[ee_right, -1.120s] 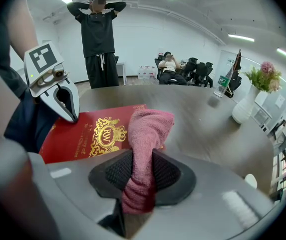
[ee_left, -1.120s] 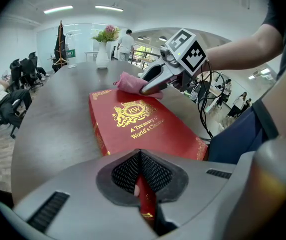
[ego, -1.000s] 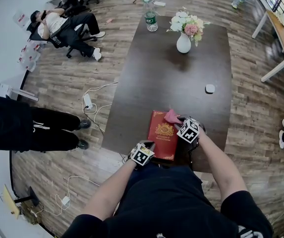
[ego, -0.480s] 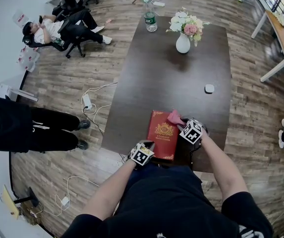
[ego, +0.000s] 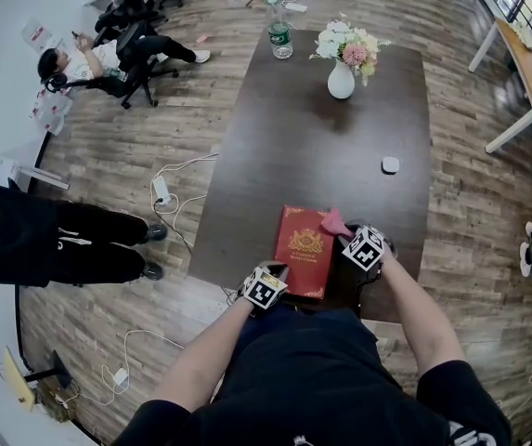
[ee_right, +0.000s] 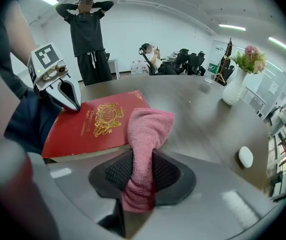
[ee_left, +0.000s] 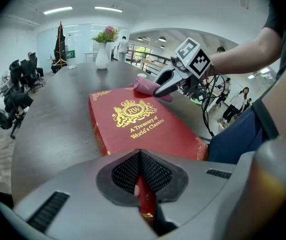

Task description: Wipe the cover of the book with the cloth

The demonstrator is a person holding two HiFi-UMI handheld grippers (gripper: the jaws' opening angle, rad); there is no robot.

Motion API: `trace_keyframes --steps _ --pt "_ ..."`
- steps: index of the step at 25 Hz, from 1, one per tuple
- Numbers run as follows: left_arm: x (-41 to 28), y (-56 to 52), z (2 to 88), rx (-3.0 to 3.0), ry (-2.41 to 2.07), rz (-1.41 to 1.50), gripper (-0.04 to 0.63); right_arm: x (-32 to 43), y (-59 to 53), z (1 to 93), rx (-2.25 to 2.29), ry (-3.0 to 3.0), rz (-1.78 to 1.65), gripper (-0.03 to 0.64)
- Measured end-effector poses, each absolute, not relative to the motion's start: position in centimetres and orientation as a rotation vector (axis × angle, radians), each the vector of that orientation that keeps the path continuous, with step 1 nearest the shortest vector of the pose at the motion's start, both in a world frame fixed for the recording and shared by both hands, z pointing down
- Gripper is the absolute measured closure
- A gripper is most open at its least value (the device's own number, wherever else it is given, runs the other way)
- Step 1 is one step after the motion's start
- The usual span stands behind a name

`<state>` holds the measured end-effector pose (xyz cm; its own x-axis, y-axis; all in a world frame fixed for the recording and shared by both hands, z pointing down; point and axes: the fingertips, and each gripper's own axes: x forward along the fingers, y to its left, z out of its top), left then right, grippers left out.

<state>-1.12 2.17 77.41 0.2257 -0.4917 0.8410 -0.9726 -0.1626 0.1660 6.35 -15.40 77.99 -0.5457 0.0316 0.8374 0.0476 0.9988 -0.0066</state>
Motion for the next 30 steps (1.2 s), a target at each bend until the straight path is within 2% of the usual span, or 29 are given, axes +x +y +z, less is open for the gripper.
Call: trace_keyframes --steps 13,30 --pt "-1.1 2.2 77.4 1.767 -1.357 0.822 0.6 1.6 -13.4 74.8 -0.107 -2.229 -0.07 0.508" --pt "-0.9 2.8 77.7 1.767 -1.343 0.807 0.6 -6.7 -7.4 74.9 -0.28 -2.222 -0.138 0.506"
